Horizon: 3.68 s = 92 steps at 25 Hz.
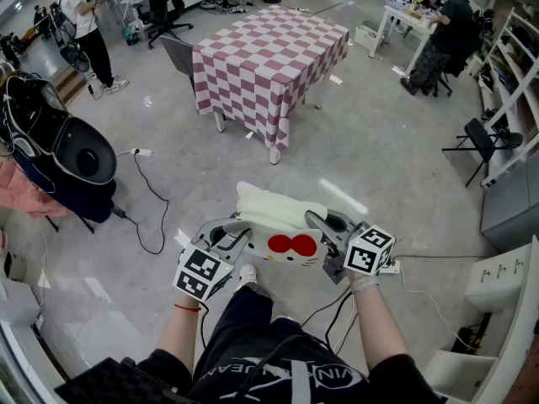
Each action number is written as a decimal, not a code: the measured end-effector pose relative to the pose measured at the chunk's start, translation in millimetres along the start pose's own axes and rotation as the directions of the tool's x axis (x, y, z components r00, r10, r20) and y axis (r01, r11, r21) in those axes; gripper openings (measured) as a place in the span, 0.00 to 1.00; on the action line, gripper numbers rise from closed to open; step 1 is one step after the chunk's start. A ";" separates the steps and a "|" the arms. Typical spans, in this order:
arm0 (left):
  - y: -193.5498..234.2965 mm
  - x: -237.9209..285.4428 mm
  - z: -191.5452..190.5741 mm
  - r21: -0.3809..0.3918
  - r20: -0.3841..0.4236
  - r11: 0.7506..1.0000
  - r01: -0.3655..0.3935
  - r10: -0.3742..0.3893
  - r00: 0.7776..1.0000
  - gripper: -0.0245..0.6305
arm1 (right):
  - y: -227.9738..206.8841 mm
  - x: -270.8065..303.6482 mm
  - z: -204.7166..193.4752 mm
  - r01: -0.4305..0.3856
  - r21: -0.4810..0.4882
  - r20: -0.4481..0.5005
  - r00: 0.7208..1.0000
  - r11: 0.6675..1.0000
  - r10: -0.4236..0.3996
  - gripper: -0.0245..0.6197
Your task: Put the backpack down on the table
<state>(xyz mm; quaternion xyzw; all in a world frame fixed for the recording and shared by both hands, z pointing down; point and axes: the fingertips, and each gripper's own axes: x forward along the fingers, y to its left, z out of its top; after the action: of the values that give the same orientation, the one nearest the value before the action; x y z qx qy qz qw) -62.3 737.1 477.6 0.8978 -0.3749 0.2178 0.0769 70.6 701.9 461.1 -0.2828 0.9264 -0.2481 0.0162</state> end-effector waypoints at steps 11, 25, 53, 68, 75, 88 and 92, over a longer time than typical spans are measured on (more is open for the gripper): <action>94.3 57.8 21.8 0.028 -0.025 0.998 0.052 -0.051 0.998 0.19 | -67.4 75.2 38.2 0.041 0.016 0.017 0.999 0.999 -0.041 0.05; 202.2 96.3 45.5 0.050 0.004 0.996 0.071 -0.071 0.997 0.19 | -115.0 166.4 87.1 0.068 -0.012 0.057 0.996 0.998 -0.067 0.06; 364.9 205.5 108.6 -0.004 0.010 1.000 -0.017 0.017 1.000 0.19 | -246.3 303.5 190.9 -0.030 -0.058 0.005 1.000 0.998 0.030 0.06; 440.7 273.3 163.5 0.037 0.042 0.999 -0.027 0.025 0.999 0.19 | -318.0 354.3 263.0 -0.044 -0.093 0.022 0.999 0.995 0.046 0.06; 465.8 309.7 208.3 0.043 0.073 0.998 -0.038 0.034 0.997 0.19 | -354.4 363.8 314.0 -0.053 -0.126 0.024 0.998 0.991 0.056 0.06; 517.1 369.1 262.9 0.095 0.089 0.995 -0.019 0.010 0.996 0.19 | -416.5 392.9 376.9 -0.017 -0.146 0.043 0.999 0.989 0.023 0.05; 543.5 393.5 276.0 0.106 0.088 0.994 0.000 -0.010 0.996 0.19 | -443.9 412.0 393.0 -0.002 -0.143 0.038 0.999 0.990 0.007 0.05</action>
<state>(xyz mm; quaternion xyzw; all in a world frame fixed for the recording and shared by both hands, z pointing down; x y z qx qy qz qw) -108.8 17.8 394.0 0.9104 -0.3636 0.1970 0.0131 20.6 -12.6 370.2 -0.2859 0.9419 -0.1756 0.0144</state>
